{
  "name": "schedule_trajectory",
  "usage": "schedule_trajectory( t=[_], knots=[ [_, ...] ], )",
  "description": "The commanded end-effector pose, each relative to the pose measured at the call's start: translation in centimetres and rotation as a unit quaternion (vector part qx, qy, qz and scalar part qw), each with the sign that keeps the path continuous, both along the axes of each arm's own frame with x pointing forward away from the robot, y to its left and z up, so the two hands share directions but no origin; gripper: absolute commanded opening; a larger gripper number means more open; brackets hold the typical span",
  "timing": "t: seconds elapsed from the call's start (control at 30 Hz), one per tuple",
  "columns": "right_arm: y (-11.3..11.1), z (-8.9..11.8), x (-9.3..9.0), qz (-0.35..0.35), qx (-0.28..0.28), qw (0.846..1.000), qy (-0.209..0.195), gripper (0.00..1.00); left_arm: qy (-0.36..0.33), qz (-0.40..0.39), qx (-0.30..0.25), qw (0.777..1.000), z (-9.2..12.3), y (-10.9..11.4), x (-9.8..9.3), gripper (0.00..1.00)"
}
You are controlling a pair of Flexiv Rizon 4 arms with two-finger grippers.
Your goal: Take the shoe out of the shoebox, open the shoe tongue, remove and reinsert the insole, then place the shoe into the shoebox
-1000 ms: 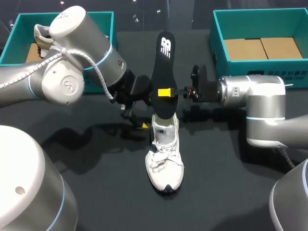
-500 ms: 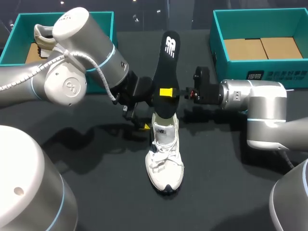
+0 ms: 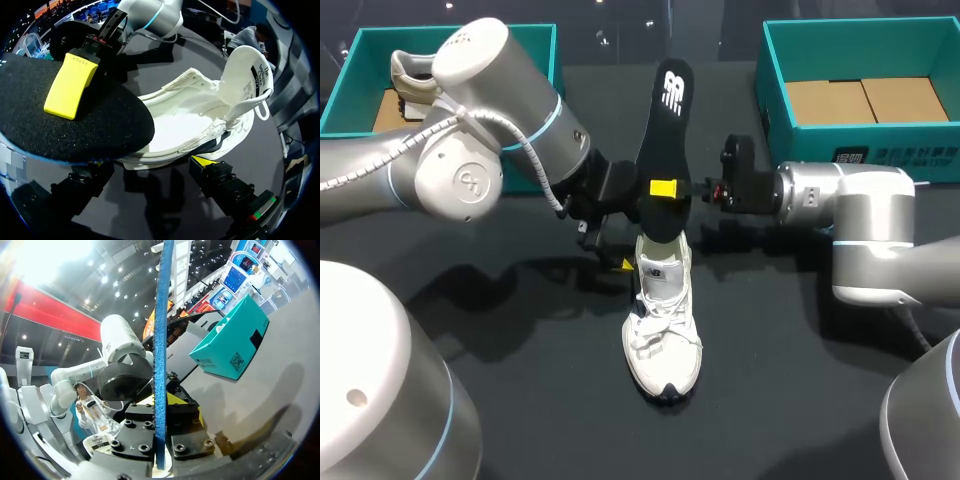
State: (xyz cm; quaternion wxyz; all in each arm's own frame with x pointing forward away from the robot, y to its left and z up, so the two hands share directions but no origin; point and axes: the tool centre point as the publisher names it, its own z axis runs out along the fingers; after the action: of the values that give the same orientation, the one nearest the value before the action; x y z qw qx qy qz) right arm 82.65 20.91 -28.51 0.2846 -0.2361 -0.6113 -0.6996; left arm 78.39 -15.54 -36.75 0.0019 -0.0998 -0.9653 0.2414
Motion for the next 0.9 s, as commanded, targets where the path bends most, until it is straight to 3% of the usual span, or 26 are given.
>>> schedule_trajectory(
  t=[0.03,0.5,0.9],
  knots=[
    [0.2,-0.1,-0.3,-0.005,-0.003,1.0,-0.004,0.0,0.0,-0.001,-0.001,1.0,-0.1,0.0,0.0,1.0],
    [0.3,-0.7,-1.6,0.003,-0.003,0.999,-0.045,0.0,0.0,-0.001,-0.001,1.0,-0.1,0.0,0.0,1.0],
    [0.4,-2.3,-3.0,0.011,-0.009,0.999,-0.043,0.0,0.0,-0.001,-0.001,1.0,-0.1,0.0,0.0,1.0]
  ],
)
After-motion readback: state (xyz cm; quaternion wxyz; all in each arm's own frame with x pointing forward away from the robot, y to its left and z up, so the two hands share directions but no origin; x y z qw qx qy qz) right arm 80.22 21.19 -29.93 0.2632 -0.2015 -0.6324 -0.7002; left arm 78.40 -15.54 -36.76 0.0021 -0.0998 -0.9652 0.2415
